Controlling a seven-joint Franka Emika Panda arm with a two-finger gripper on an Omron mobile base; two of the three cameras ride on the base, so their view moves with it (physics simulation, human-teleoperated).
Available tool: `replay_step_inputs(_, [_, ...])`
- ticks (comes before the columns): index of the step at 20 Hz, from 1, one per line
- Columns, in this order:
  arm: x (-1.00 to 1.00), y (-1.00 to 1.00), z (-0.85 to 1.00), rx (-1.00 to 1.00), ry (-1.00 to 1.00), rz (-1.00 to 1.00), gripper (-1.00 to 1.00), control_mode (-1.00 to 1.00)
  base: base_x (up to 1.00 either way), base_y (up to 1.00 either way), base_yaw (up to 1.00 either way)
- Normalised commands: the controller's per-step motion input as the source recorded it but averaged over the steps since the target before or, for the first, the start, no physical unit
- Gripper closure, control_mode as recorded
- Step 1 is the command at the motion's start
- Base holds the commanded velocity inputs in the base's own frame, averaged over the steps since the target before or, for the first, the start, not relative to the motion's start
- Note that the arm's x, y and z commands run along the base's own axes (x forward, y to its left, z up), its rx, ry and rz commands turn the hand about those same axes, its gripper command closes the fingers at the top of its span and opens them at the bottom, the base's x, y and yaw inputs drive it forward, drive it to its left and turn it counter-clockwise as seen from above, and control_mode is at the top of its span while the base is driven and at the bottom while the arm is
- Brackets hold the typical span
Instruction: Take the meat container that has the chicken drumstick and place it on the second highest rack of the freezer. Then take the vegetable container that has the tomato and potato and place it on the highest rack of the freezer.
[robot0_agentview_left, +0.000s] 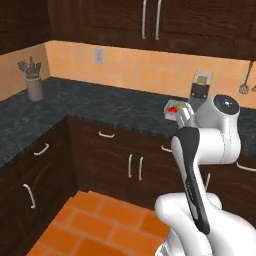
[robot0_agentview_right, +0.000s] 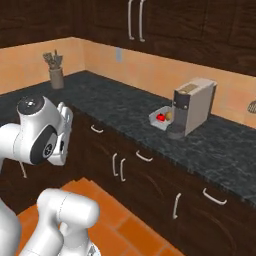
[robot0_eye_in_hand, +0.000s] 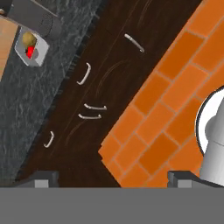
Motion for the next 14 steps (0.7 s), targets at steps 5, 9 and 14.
replay_step_inputs(5, [0.00, 0.00, 0.00, 0.00, 0.00, 0.00, -1.00, 1.00, 1.00, 0.51, -0.57])
replay_step_inputs(9, [0.00, 0.00, 0.00, 0.00, 0.00, 0.00, -1.00, 1.00, 1.00, 0.35, -0.59])
replay_step_inputs(14, [0.00, 0.00, 0.00, 0.00, 0.00, 0.00, -1.00, 1.00, 0.98, 0.26, -0.61])
